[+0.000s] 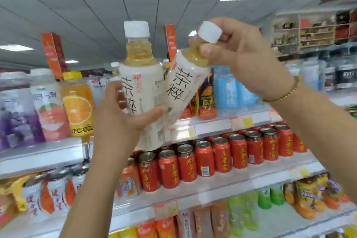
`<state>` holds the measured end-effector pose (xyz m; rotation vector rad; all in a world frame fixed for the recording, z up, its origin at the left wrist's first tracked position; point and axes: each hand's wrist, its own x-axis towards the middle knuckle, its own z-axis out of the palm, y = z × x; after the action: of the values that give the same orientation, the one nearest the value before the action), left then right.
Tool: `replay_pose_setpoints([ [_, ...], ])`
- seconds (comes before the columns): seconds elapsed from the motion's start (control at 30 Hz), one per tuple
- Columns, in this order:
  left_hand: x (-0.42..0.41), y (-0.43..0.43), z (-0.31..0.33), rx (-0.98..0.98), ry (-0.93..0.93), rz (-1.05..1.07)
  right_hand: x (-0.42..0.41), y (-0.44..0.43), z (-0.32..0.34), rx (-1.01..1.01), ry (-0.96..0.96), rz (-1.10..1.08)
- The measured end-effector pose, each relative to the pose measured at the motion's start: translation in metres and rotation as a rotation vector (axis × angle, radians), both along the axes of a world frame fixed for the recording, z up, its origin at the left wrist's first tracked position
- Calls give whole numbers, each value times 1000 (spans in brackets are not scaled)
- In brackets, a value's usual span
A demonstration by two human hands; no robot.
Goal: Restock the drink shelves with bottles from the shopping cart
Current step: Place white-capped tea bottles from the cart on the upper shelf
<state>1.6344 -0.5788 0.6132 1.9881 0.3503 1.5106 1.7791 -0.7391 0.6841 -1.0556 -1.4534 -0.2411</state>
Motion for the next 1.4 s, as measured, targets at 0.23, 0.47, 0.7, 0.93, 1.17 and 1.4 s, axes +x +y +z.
replay_pose_setpoints([
  [0.23,43,75,31,-83,47,111,28,115,42,-200,-76,-186],
  [0.47,72,128,37,-141,185,142,54,180,57,-490,-71,-255],
  [0.7,95,154,23,-183,347,217,64,202,62,-606,4,-280],
  [0.93,83,177,13,-186,620,73,61,222,6,-367,45,-405],
  [1.17,86,190,17,-156,720,53,50,235,-59,-611,71,-766],
  [1.4,108,196,22,-46,901,227,52,252,-73,-644,173,-825],
])
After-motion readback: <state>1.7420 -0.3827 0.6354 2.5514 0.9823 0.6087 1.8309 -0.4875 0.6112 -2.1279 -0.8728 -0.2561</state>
